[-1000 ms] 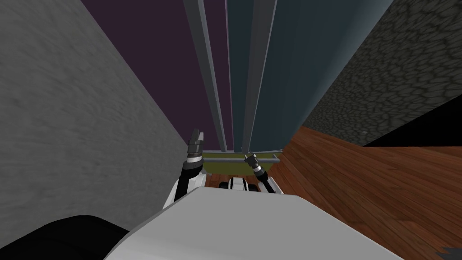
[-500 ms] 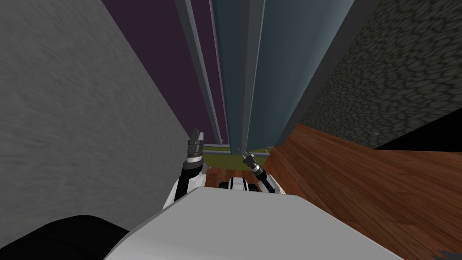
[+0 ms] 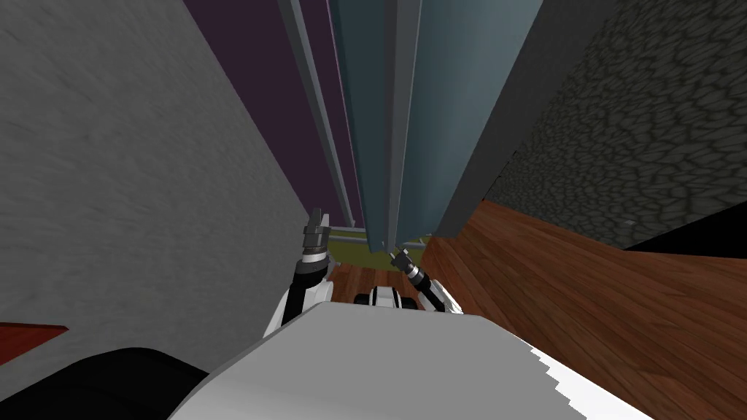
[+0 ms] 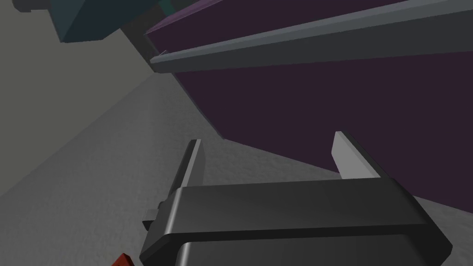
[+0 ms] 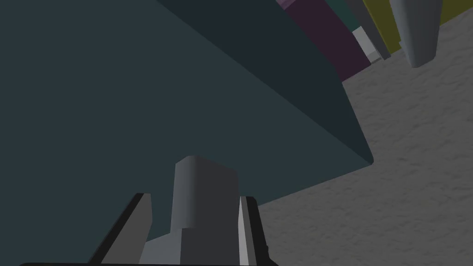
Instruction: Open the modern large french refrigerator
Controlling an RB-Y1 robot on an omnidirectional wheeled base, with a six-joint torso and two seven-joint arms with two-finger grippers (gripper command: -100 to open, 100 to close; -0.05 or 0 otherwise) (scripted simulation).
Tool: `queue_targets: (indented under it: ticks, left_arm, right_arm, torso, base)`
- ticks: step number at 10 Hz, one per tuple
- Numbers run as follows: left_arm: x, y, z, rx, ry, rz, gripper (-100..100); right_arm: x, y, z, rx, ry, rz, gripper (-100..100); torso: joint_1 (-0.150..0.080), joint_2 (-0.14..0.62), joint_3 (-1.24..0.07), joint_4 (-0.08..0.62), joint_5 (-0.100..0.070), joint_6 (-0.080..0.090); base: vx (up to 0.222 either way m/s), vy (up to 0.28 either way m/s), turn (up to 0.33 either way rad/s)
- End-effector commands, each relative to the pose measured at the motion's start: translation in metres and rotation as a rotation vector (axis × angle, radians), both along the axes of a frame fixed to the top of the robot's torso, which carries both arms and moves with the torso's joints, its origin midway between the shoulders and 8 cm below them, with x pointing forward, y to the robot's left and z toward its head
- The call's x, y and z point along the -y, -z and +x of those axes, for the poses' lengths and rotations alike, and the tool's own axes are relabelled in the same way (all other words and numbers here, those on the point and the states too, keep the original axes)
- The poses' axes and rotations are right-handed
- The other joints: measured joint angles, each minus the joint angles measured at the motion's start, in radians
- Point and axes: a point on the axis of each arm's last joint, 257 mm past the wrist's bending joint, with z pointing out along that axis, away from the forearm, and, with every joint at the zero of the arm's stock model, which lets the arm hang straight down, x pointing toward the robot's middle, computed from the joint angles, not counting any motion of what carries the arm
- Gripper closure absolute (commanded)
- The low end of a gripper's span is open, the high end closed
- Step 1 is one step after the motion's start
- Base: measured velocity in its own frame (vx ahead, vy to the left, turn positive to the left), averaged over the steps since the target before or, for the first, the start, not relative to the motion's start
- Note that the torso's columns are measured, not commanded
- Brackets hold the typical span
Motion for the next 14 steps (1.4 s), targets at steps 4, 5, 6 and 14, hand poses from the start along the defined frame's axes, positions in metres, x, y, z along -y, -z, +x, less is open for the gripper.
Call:
queue_targets:
  ticks: [4,5,6,14]
  left_arm:
    - [0.0,0.0,0.0,0.0,0.0,0.0,0]
    - [0.0,0.0,0.0,0.0,0.0,0.0,0]
    - [0.0,0.0,0.0,0.0,0.0,0.0,0]
    - [0.0,0.0,0.0,0.0,0.0,0.0,0]
  right_arm:
    - [-0.029,-0.013,-0.031,0.029,-0.179,0.016,100]
    - [-0.033,-0.014,-0.036,0.031,-0.209,0.017,100]
    - [-0.037,-0.015,-0.042,0.032,-0.24,0.018,100]
    - [-0.054,-0.012,-0.075,0.028,-0.39,0.011,100]
  torso:
    - [0.004,0.001,0.0,0.003,0.001,0.001]
    - [0.003,0.003,0.001,0.004,0.001,0.001]
    - [0.003,0.006,0.002,0.005,0.001,0.001]
    - [0.003,0.0,-0.001,0.003,0.001,0.001]
  base:
    - [-0.093,-0.217,0.114]
    - [-0.12,-0.236,0.109]
    - [-0.124,-0.21,0.099]
    - [-0.022,-0.185,0.095]
